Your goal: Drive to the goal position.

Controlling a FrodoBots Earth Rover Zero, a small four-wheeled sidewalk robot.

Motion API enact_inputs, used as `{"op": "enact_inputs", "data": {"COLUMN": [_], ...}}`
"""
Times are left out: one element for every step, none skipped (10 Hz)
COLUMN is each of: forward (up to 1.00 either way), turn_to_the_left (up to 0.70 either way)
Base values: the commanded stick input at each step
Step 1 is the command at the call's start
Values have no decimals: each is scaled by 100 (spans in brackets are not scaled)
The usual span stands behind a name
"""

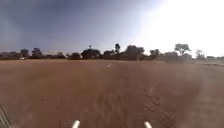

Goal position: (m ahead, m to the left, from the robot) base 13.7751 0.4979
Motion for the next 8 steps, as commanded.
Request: {"op": "enact_inputs", "data": {"forward": [100,100,100,100,100,100,100,100], "turn_to_the_left": [-5,-6,-17,-28,-33,-20,0,0]}}
